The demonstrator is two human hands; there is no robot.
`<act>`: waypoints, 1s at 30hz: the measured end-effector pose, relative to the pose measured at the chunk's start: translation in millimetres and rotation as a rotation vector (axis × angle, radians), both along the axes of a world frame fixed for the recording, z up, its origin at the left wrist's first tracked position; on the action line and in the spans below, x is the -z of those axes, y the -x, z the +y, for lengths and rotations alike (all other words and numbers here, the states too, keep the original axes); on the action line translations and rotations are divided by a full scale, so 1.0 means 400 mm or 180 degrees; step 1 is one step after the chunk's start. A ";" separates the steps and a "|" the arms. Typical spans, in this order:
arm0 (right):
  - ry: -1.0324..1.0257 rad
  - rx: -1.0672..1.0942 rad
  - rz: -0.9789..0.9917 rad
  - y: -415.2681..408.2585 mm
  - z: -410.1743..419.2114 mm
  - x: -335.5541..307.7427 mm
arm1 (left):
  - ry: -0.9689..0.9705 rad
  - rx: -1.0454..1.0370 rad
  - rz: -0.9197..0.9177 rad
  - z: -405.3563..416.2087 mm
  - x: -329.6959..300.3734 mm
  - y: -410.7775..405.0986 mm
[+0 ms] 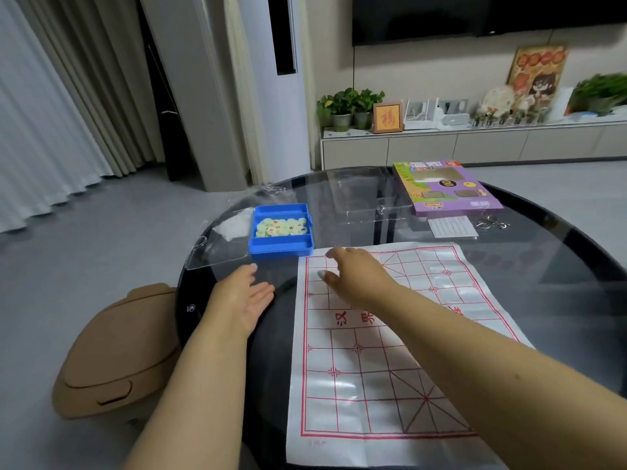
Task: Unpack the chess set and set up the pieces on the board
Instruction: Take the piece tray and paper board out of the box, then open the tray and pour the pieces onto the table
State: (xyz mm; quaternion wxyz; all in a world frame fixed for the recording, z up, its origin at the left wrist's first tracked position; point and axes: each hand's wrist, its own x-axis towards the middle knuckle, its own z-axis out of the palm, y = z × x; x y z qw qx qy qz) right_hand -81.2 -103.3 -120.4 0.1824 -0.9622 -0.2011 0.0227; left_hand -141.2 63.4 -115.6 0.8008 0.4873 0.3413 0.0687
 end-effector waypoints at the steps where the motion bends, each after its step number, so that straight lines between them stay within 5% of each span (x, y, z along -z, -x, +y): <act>1: -0.0092 0.0017 0.0000 -0.021 0.026 0.006 | 0.0191 -0.0063 -0.0077 0.010 0.008 0.000; 6: -0.0073 0.0010 -0.0278 -0.117 0.125 0.028 | 0.0912 -0.0194 -0.0351 0.048 0.027 -0.004; 14: 0.0553 -0.0571 -0.1025 -0.187 0.204 0.032 | 0.1206 -0.0295 -0.0449 0.088 0.036 -0.026; 30: -0.0363 -0.1245 -0.2052 -0.024 0.191 -0.016 | 0.2207 -0.0322 -0.1630 0.088 0.013 0.000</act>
